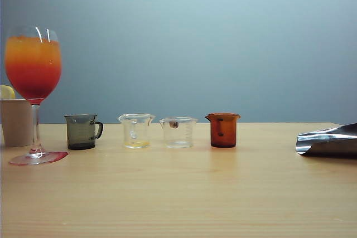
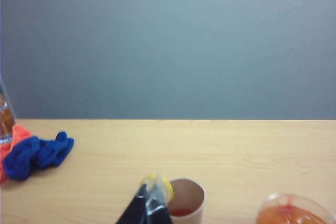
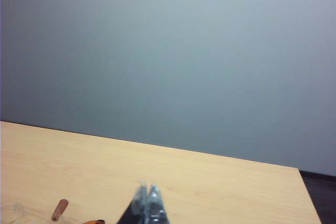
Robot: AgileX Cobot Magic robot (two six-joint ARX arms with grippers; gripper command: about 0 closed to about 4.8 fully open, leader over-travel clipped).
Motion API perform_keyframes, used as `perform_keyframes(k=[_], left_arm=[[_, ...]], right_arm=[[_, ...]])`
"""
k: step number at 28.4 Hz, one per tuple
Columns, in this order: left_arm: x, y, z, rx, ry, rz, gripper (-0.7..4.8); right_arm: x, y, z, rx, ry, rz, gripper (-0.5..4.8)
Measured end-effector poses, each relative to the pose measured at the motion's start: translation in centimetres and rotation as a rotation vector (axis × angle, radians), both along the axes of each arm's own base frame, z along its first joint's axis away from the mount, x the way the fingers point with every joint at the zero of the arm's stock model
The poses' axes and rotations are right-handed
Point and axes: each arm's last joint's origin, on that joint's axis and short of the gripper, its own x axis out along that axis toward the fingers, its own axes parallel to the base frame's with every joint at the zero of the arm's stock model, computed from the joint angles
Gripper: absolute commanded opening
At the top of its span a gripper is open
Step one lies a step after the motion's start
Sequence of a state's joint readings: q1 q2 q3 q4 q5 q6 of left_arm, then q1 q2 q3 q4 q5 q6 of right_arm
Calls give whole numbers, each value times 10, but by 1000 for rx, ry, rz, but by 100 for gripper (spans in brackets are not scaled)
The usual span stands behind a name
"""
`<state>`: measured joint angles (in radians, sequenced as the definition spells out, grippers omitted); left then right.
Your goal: Pick up the lemon slice from the paper cup on the left and carefully insert it into the rim of the goblet.
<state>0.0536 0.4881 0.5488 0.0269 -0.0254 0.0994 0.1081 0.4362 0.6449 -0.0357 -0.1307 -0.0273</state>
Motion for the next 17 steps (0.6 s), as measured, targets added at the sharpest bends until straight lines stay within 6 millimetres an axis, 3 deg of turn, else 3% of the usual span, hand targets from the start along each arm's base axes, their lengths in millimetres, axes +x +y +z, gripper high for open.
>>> perform_keyframes(k=[9,17], left_arm=[[36,1,5,22,37,-52,-6],[64,50,6,-19,111,-94,-6]], right_arm=[[12,11,22,-10,7,123,-5],[12,40,22,-18,36,353,-5]])
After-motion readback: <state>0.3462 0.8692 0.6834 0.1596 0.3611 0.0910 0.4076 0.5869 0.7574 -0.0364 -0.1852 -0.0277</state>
